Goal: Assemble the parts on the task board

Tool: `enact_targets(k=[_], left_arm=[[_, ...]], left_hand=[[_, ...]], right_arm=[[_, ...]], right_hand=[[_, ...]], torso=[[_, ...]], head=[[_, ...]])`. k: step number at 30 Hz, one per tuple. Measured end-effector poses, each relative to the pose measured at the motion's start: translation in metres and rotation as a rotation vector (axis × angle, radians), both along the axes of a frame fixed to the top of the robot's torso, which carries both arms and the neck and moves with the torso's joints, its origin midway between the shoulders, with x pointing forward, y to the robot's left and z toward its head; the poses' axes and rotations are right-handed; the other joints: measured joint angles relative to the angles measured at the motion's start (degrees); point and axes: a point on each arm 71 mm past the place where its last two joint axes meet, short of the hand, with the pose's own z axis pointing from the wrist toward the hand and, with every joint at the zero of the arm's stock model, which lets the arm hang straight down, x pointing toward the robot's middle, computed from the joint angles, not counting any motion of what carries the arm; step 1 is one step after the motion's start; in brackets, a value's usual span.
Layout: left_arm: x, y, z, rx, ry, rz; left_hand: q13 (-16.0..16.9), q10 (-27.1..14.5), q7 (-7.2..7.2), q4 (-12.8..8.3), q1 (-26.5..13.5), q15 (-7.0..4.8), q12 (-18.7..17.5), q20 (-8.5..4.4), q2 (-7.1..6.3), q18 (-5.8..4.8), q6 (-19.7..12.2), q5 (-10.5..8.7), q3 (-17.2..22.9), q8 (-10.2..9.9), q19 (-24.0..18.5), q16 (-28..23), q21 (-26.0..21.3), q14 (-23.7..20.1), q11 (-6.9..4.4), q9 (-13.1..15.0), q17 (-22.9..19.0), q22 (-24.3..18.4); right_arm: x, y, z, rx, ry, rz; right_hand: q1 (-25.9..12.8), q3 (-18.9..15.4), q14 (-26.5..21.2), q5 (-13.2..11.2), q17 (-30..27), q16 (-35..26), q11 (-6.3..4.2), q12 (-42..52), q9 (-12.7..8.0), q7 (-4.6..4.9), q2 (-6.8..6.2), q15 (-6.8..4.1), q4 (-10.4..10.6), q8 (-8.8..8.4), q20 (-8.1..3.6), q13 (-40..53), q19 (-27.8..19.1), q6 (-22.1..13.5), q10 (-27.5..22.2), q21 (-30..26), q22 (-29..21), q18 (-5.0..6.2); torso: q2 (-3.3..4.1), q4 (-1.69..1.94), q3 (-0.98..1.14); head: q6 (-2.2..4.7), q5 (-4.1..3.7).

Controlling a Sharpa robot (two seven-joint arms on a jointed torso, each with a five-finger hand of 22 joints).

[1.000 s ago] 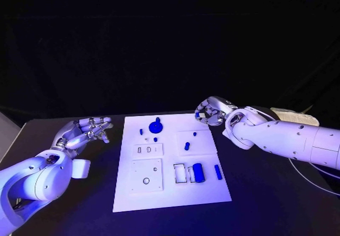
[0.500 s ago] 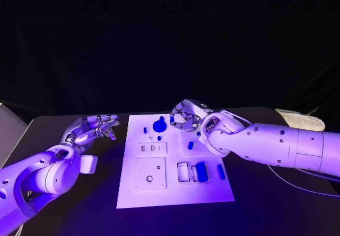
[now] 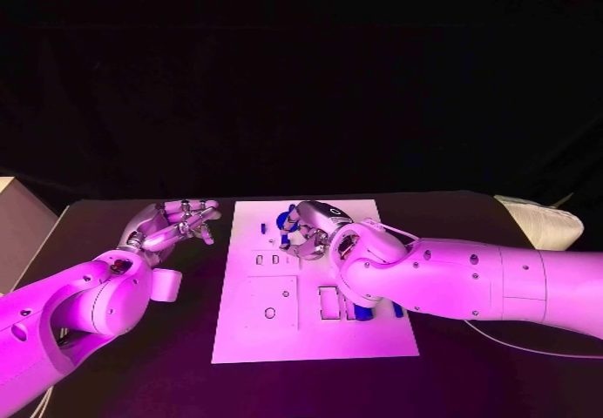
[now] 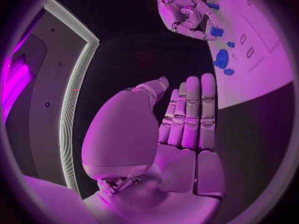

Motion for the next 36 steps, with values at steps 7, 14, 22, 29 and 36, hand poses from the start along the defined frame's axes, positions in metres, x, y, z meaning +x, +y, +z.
enact_targets(k=[7, 14, 22, 29, 36], left_arm=[[0.0, 0.0, 0.0, 0.003, 0.0, 0.0], [0.0, 0.0, 0.0, 0.004, 0.001, -0.002], [0.001, 0.001, -0.001, 0.004, 0.001, -0.001], [0.001, 0.0, -0.001, 0.005, 0.002, -0.002], [0.001, 0.0, -0.001, 0.005, 0.003, -0.003]], left_hand=[[0.0, 0.0, 0.0, 0.0, 0.0, 0.0, 0.0, 0.0, 0.0, 0.0, 0.0, 0.0, 0.0, 0.0, 0.0, 0.0, 0.0, 0.0, 0.0, 0.0, 0.0, 0.0], [0.0, 0.0, 0.0, 0.0, 0.0, 0.0, 0.0, 0.0, 0.0, 0.0, 0.0, 0.0, 0.0, 0.0, 0.0, 0.0, 0.0, 0.0, 0.0, 0.1, 0.0, 0.0], [0.0, 0.2, 0.0, 0.0, 0.0, 0.0, 0.2, 0.0, 0.0, 0.0, 0.0, 0.0, 0.0, 0.0, 0.0, 0.0, 0.0, 0.0, -0.22, 0.1, 0.0, 0.0], [0.0, 0.2, 0.0, 0.0, 0.0, 0.0, 0.2, 0.0, 0.0, 0.0, 0.0, 0.0, 0.0, 0.0, 0.0, 0.0, 0.0, 0.0, -0.21, 0.0, 0.0, 0.0], [0.0, 0.2, 0.0, 0.0, 0.0, 0.0, 0.2, 0.0, 0.0, 0.0, 0.0, 0.0, 0.0, 0.0, 0.0, 0.0, 0.0, 0.0, -0.21, 0.0, 0.0, 0.0]], right_arm=[[-0.006, 0.008, -0.013, -0.041, 0.033, -0.011], [-0.008, 0.013, -0.02, -0.069, 0.029, -0.019], [-0.011, 0.016, -0.028, -0.086, 0.028, -0.022], [-0.01, 0.015, -0.03, -0.095, 0.019, -0.025], [-0.008, 0.014, -0.031, -0.101, 0.004, -0.028]], right_hand=[[-0.2, -0.2, 0.0, 0.0, 0.0, 0.0, 0.0, 0.0, 0.4, -0.27, -0.22, 0.0, 0.2, 0.0, 0.01, 0.0, 0.0, 0.3, 0.0, 0.0, 0.0, 0.0], [-0.2, -0.2, 0.0, 0.0, 0.0, 0.0, 0.0, 0.0, 0.4, -0.3, -0.23, 0.0, 0.2, 0.24, 0.02, 0.0, 0.0, 0.3, 0.0, 0.0, 0.0, 0.0], [-0.5, -0.2, 0.0, 0.0, 0.0, 0.0, 0.0, 0.0, 0.4, -0.3, -0.53, 0.0, 0.2, 0.29, 0.02, 0.0, 0.0, 0.3, 0.0, 0.0, 0.0, 0.0], [-0.7, -0.2, 0.0, 0.0, 0.0, 0.0, 0.0, 0.0, 0.4, -0.5, -0.39, 0.0, 0.2, 0.29, 0.03, 0.0, 0.0, 0.1, 0.0, 0.0, 0.0, 0.0], [-0.9, -0.2, 0.0, 0.0, 0.0, 0.0, 0.0, 0.0, 0.4, -0.31, -0.62, 0.0, 0.2, 0.29, 0.03, 0.0, 0.0, -0.2, 0.0, 0.0, 0.0, 0.0]], torso=[[0.09, 0.02, 0.0], [0.12, 0.08, 0.01], [0.14, 0.12, 0.06], [0.14, 0.1, 0.07], [0.14, 0.05, 0.07]], head=[[0.18, 0.28], [-0.36, 0.39], [-0.49, 0.58], [-0.65, 0.82], [-0.81, 0.98]])
